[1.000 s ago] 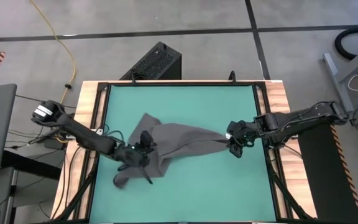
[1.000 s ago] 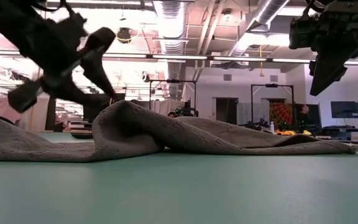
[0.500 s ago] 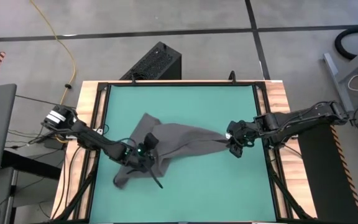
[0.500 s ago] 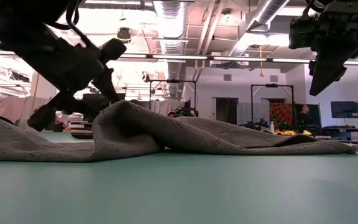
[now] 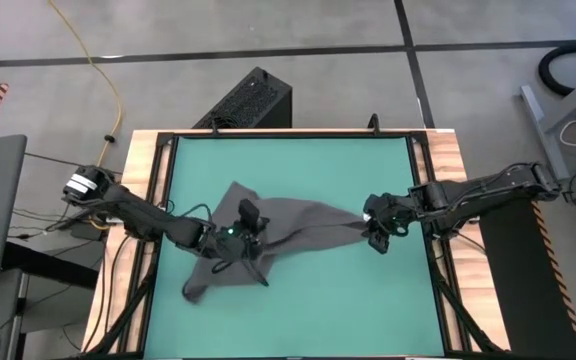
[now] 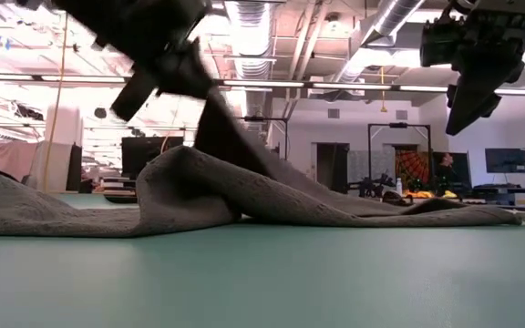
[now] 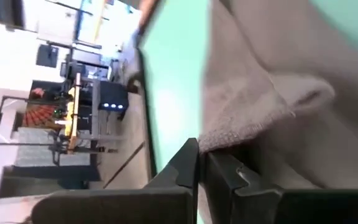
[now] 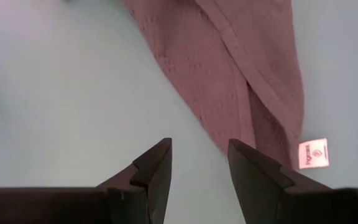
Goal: Roll towel into tight, uniform cylinder
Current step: Fold the gray towel
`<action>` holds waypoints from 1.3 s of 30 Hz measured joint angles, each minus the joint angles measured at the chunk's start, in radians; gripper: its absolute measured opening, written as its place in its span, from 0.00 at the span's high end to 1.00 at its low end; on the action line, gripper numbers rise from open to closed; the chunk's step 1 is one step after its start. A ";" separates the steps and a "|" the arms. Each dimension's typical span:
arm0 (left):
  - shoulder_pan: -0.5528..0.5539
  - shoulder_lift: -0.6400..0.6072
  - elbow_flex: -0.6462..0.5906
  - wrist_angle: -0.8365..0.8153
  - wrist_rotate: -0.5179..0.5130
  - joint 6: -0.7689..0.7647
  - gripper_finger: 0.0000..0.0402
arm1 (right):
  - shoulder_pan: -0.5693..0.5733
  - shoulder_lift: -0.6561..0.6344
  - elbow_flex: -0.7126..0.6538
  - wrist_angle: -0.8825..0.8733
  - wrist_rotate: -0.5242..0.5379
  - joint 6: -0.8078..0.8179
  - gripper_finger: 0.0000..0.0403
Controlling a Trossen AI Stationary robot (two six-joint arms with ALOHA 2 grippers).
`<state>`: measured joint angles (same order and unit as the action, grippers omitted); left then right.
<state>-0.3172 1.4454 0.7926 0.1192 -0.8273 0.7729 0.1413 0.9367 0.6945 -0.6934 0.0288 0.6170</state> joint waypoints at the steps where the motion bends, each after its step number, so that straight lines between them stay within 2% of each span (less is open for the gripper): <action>1: 0.015 -0.018 0.020 0.002 0.017 -0.006 1.00 | 0.000 0.000 0.000 0.011 0.003 0.000 0.55; 3: 0.050 -0.055 0.060 0.004 0.070 -0.051 1.00 | 0.000 0.000 0.000 0.064 0.023 -0.018 0.55; 6: 0.116 -0.098 0.112 -0.021 0.214 -0.190 1.00 | 0.007 0.000 0.000 0.211 0.063 -0.068 0.55; 9: 0.182 -0.109 0.153 -0.092 0.369 -0.345 1.00 | 0.035 0.022 0.000 0.421 0.174 -0.163 0.55; 12: 0.227 -0.102 0.159 -0.126 0.469 -0.458 1.00 | 0.075 0.084 0.000 0.651 0.280 -0.298 0.55; 15: 0.251 -0.091 0.159 -0.142 0.513 -0.531 1.00 | 0.100 0.180 0.001 0.861 0.339 -0.412 0.55; 20: 0.264 -0.084 0.159 -0.156 0.518 -0.598 1.00 | 0.112 0.348 0.001 1.146 0.399 -0.580 0.54; 27: 0.264 -0.082 0.159 -0.174 0.517 -0.613 1.00 | 0.098 0.526 0.116 1.164 0.421 -0.682 0.48; 31: 0.264 -0.082 0.159 -0.178 0.512 -0.613 1.00 | 0.099 0.601 0.216 1.083 0.421 -0.744 0.43; 34: 0.264 -0.082 0.159 -0.185 0.509 -0.616 1.00 | 0.103 0.644 0.302 0.985 0.433 -0.728 0.42; 39: 0.264 -0.082 0.159 -0.192 0.508 -0.617 1.00 | 0.131 0.737 0.416 0.850 0.622 -0.672 0.43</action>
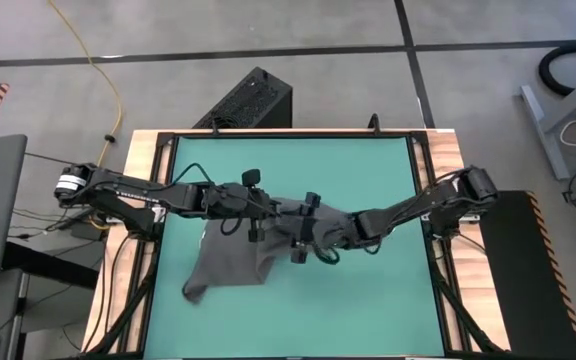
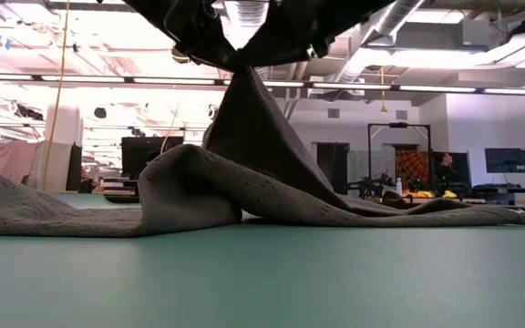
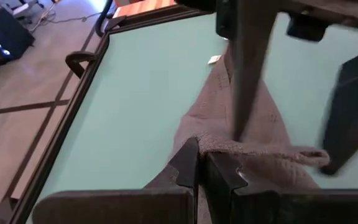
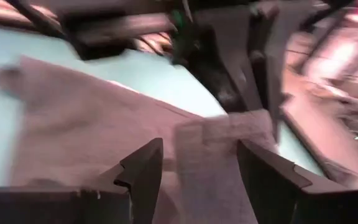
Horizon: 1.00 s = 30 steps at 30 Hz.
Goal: Roll towel into tight, uniform cylinder
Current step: Fold the gray towel
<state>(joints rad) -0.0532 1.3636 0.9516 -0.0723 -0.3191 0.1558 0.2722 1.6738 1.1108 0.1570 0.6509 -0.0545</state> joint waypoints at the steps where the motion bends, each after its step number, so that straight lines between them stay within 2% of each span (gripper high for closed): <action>1: 0.000 0.000 0.000 -0.001 0.000 0.000 1.00 | 0.007 0.023 0.023 0.001 0.046 -0.008 0.43; 4: 0.000 0.000 0.000 0.000 -0.001 0.000 1.00 | 0.031 0.092 0.067 -0.004 0.190 -0.053 0.44; 8: 0.000 0.000 0.000 -0.009 -0.002 0.000 1.00 | 0.059 0.180 0.124 -0.002 0.444 -0.161 0.47; 11: 0.000 0.000 0.000 -0.029 -0.002 0.004 1.00 | 0.075 0.211 0.145 0.002 0.528 -0.215 0.52; 14: 0.000 0.000 0.000 -0.043 -0.004 0.005 1.00 | 0.081 0.213 0.154 0.000 0.534 -0.217 0.66; 17: 0.000 0.000 0.000 -0.057 -0.001 0.020 1.00 | 0.082 0.191 0.154 -0.018 0.512 -0.218 0.88; 19: 0.000 0.000 0.000 -0.051 0.012 0.039 1.00 | 0.081 0.156 0.152 -0.048 0.488 -0.231 0.95; 23: -0.002 -0.001 0.001 -0.025 0.068 0.048 0.99 | 0.069 0.047 0.152 -0.135 0.410 -0.198 0.95; 27: -0.008 0.000 0.001 -0.030 0.128 0.088 0.94 | 0.039 -0.108 0.152 -0.296 0.214 -0.076 0.95; 30: -0.017 0.001 -0.001 -0.009 0.129 0.118 0.86 | 0.001 -0.224 0.154 -0.443 0.031 0.046 0.95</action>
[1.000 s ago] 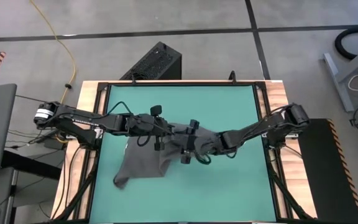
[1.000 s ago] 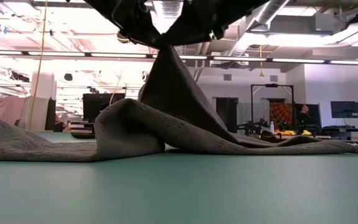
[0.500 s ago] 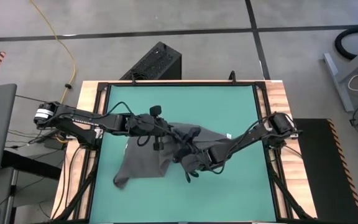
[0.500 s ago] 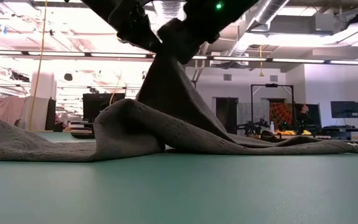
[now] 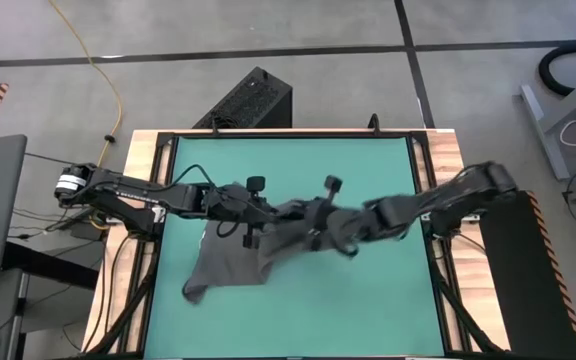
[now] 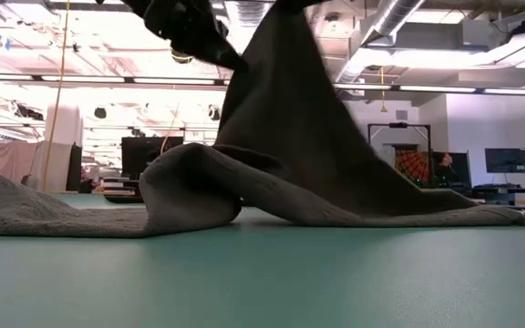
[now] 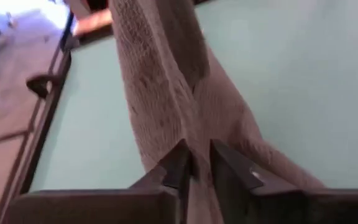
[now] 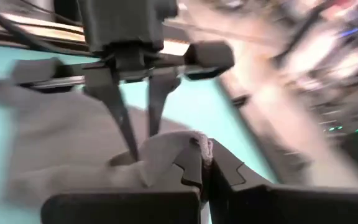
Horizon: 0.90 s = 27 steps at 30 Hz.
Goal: Roll towel into tight, uniform cylinder
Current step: Fold the gray towel
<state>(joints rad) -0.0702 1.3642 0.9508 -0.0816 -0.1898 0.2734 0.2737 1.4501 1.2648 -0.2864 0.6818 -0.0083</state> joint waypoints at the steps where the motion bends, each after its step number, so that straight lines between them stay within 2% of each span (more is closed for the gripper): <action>1: -0.002 0.000 0.000 0.012 -0.001 0.006 0.83 | -0.011 -0.034 0.000 -0.044 -0.064 0.029 0.95; 5: -0.001 0.008 0.000 0.046 -0.051 0.011 0.70 | -0.034 -0.157 -0.001 -0.198 -0.257 0.091 0.95; 8: 0.001 0.013 0.000 0.033 -0.114 0.003 0.63 | -0.020 -0.258 -0.001 -0.271 -0.286 0.136 0.95; 11: 0.005 0.025 0.001 0.034 -0.114 0.004 0.57 | 0.007 -0.337 -0.001 -0.328 -0.285 0.164 0.95; 17: 0.035 0.082 0.001 0.047 -0.046 0.011 0.55 | 0.078 -0.416 -0.001 -0.341 -0.257 0.167 0.95; 22: 0.066 0.163 0.001 0.049 0.134 0.002 0.55 | 0.123 -0.425 -0.002 -0.346 -0.214 0.169 0.94; 27: 0.080 0.194 0.000 0.057 0.235 0.003 0.55 | 0.139 -0.416 -0.002 -0.374 -0.203 0.182 0.94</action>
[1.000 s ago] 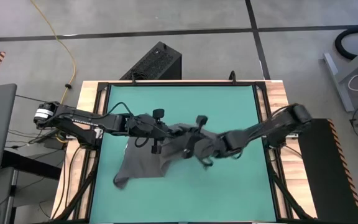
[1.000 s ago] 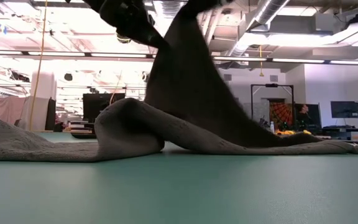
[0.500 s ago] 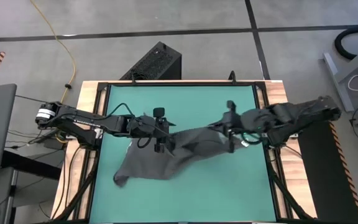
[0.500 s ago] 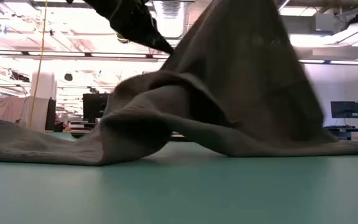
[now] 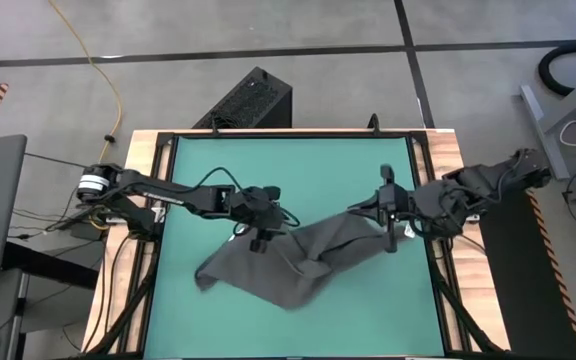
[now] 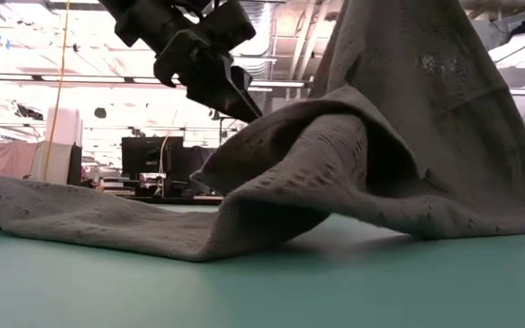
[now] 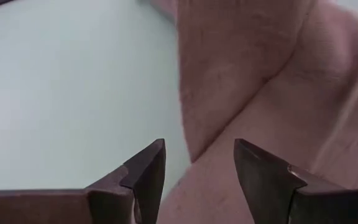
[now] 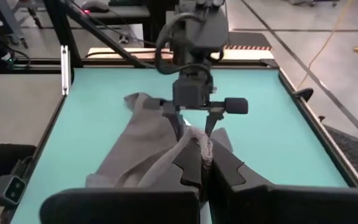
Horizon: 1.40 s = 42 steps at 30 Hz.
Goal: Roll towel into tight, uniform cylinder
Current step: Fold the gray towel
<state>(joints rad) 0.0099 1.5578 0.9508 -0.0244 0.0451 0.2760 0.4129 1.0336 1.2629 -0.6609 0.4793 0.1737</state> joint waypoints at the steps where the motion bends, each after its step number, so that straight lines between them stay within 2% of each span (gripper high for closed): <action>1: 0.003 0.000 0.000 0.012 0.021 0.000 0.55 | 0.000 0.002 0.000 -0.001 0.000 0.003 0.94; 5: 0.022 0.000 0.000 0.072 0.044 0.000 0.55 | -0.001 0.009 0.000 -0.006 0.001 0.005 0.94; 7: 0.039 0.001 0.000 0.095 0.088 -0.009 0.55 | 0.000 0.011 0.000 -0.007 0.000 0.005 0.94; 9: 0.056 0.035 0.003 0.146 0.152 -0.021 0.55 | 0.000 0.013 0.000 -0.003 0.000 0.005 0.94; 14: 0.085 0.133 0.015 0.183 0.200 -0.036 0.55 | 0.000 0.013 0.000 0.006 -0.004 0.004 0.94; 18: 0.102 0.208 0.042 0.177 0.309 -0.053 0.55 | 0.008 0.011 0.000 0.010 -0.004 0.009 0.94; 24: 0.102 0.249 0.058 0.173 0.298 -0.047 0.55 | 0.016 0.008 0.000 0.007 -0.005 0.008 0.94; 27: 0.104 0.260 0.057 0.168 0.347 -0.050 0.56 | 0.018 0.006 0.000 0.006 -0.005 0.003 0.94; 31: 0.101 0.263 0.058 0.163 0.362 -0.052 0.66 | 0.017 0.000 0.000 0.005 -0.004 -0.006 0.94; 37: 0.105 0.266 0.058 0.130 0.367 -0.048 0.96 | 0.018 -0.021 0.000 0.005 0.001 -0.011 0.94; 39: 0.112 0.253 0.058 0.081 0.350 -0.039 0.98 | 0.018 -0.039 0.000 0.005 0.011 -0.024 0.94; 42: 0.130 0.194 0.079 -0.061 0.272 0.006 1.00 | 0.017 -0.074 0.000 0.007 0.017 -0.070 0.94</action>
<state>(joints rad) 0.1403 1.7520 1.0299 -0.0856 0.3176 0.2820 0.4302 0.9591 1.2629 -0.6538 0.4961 0.1037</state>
